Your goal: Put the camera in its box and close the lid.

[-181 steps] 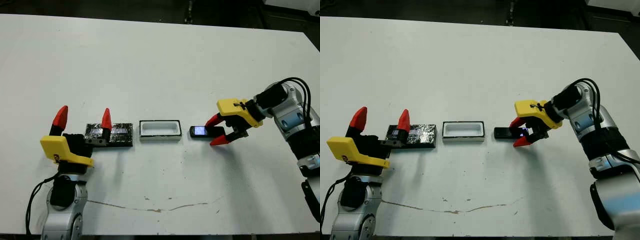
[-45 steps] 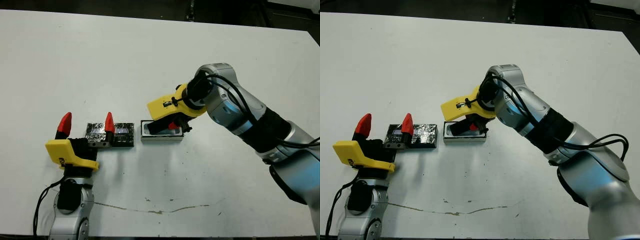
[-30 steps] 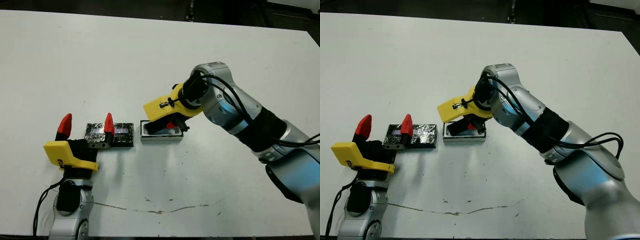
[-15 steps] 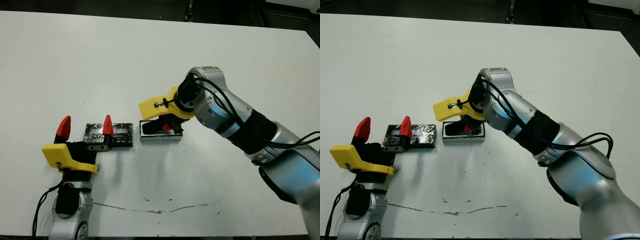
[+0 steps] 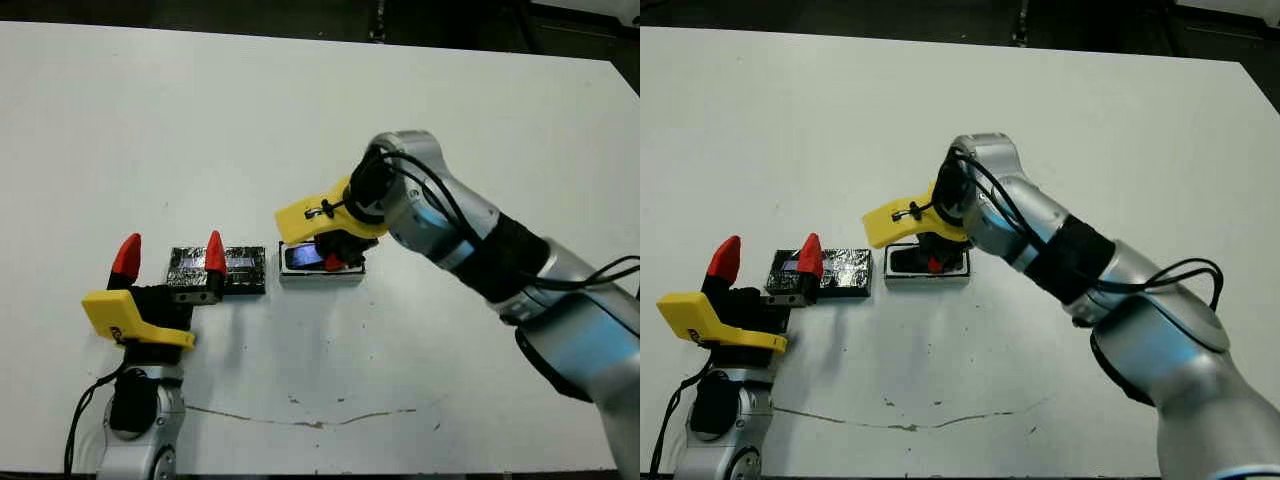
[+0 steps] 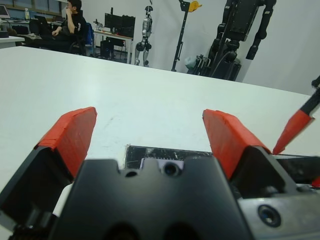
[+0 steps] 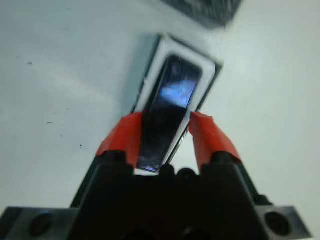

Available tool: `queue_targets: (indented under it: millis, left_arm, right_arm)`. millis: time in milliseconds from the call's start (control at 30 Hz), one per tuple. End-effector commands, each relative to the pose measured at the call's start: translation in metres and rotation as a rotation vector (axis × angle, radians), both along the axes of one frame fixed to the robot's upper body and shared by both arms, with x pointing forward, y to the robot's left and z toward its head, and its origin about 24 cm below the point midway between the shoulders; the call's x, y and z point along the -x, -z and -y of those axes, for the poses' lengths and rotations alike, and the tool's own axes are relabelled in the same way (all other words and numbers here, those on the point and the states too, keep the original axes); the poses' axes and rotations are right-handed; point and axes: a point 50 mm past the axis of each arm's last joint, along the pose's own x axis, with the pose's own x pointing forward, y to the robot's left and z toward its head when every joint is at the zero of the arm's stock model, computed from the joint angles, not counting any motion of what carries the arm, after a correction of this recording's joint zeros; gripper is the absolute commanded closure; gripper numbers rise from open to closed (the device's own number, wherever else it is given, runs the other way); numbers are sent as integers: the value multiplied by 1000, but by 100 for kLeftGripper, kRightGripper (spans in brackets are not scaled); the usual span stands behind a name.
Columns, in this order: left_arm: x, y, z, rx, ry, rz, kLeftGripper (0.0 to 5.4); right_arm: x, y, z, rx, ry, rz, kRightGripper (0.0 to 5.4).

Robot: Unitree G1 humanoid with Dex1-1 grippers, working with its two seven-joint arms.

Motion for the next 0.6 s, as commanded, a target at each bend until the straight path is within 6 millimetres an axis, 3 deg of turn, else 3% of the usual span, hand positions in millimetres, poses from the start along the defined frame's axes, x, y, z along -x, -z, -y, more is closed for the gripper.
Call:
queue_targets:
  millis: [33,367,533,600]
  left_arm:
    - [2,3,-1,-3,-2,-14,0]
    - [2,4,-1,-15,-3,-15,0]
    - [2,4,-1,-6,0,-18,0]
    - [2,5,-1,-7,0,-19,0]
  right_arm:
    - [0,2,2,-12,-23,-48,219]
    - [-9,-16,8,-84,70,-63,67]
    - [-13,-46,16,-177,146,-28,1]
    - [-13,-64,21,-232,128,41,1]
